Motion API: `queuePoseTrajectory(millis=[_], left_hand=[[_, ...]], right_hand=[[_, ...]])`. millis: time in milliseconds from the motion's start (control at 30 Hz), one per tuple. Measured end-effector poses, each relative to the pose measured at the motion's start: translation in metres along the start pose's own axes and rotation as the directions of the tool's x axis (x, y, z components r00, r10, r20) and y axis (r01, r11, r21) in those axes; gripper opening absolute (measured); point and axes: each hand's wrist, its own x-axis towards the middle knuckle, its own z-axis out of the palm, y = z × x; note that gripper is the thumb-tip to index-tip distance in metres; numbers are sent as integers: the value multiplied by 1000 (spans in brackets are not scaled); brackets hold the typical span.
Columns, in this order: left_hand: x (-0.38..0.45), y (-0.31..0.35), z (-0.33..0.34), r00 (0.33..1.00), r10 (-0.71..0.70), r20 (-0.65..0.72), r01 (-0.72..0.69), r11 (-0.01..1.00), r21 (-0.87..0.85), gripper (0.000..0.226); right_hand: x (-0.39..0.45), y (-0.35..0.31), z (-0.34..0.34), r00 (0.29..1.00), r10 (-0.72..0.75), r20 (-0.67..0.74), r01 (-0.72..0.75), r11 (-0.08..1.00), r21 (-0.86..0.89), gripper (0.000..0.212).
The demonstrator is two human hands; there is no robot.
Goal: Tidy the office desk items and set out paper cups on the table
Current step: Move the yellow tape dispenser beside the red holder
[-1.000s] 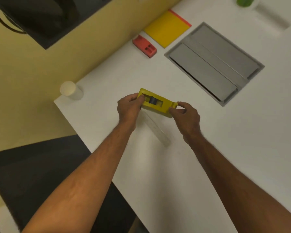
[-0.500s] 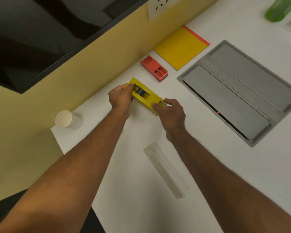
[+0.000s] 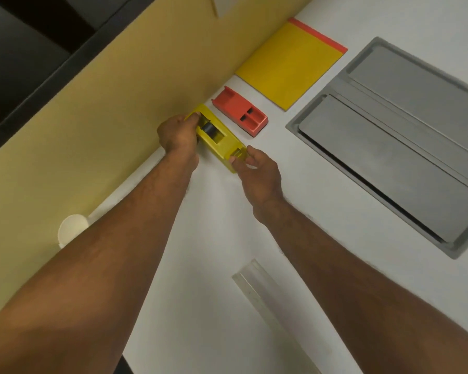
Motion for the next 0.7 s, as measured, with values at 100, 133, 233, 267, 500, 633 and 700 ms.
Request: queuePoseTrajectory(millis=[100,133,233,267,500,633,700], left_hand=[[14,-3,1,1000,12,-13,-11,999,30,21],[19,-4,0,1000,10,-20,-10,999,33,20],[28,-6,0,1000,7,-30,-6,1000,30,21],[30,-5,-1,1000,7,-29,-6,1000,21,20],[33,-6,-1,1000,10,-18,-10,1000,6,15],[32,-5,-1,1000,7,-19,-6,999,44,16],[29,-5,-1,1000,5,-25,-3,998,67,18]], right_hand=[[9,1,5,1000,9,13,-9,1000,11,46],[11,0,7,1000,14,17,-15,1000,9,47],[16,0,14,999,28,25,-28,1000,-12,52],[17,1,16,999,27,23,-26,1000,-7,53],[18,3,17,1000,12,27,-11,999,-35,57],[17,2,15,997,10,77,-5,998,-69,55],[13,3,12,995,16,101,-10,998,-61,56]])
